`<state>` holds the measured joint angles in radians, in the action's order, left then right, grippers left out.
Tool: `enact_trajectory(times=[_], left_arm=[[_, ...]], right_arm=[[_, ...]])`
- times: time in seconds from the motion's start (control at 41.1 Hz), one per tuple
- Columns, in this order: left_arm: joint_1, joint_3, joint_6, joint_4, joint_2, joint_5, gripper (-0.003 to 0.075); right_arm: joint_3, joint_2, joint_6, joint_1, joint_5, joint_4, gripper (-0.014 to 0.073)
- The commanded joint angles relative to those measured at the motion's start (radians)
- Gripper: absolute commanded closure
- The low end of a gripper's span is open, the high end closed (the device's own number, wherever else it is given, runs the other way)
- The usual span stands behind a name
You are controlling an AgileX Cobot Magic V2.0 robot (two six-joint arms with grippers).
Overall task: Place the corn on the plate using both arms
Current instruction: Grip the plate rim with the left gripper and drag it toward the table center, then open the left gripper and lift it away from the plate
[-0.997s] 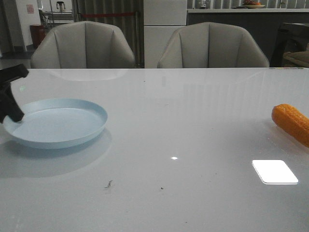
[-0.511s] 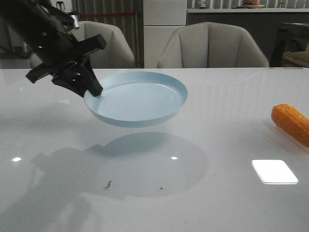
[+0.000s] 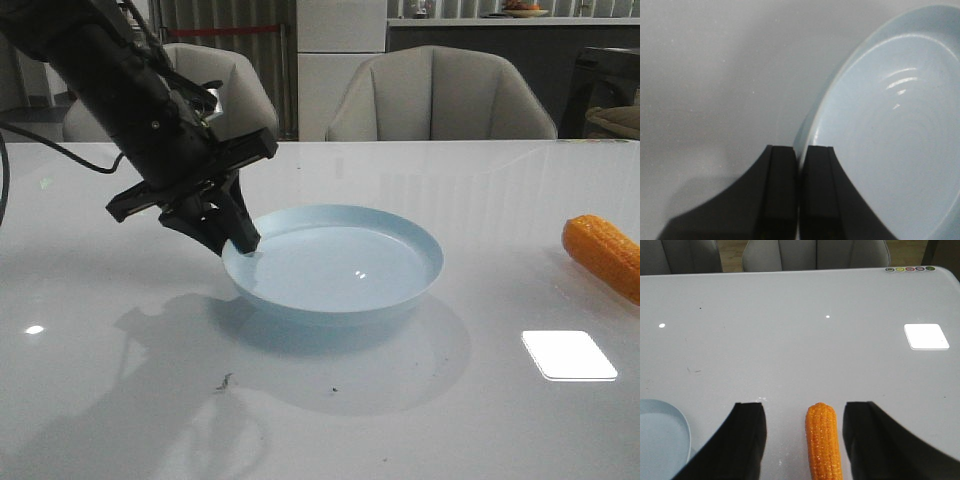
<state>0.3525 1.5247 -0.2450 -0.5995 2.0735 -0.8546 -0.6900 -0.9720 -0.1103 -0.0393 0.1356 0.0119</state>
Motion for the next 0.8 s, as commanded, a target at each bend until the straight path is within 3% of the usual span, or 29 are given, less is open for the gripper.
enact_trajectory(times=[0.0,0.316,0.535,0.778], left_arm=[[0.008,0.031,0.009,-0.042,-0.057,0.037,0.0594],[0.008,0.031,0.005,0.05,-0.057,0.04,0.0325],[0.008,0.048,-0.037,0.052,-0.057,0.044,0.0316],[-0.014,0.188,-0.121,0.056,-0.057,-0.036,0.0317]], right_arm=[[-0.037,0.009,0.003,0.001,-0.074,0.008,0.0132],[-0.037,0.009,0.003,0.001,-0.074,0.008,0.0132],[-0.037,0.009,0.003,0.001,-0.076,0.008,0.0132],[-0.037,0.009,0.003,0.001,-0.108,0.008,0.0132]])
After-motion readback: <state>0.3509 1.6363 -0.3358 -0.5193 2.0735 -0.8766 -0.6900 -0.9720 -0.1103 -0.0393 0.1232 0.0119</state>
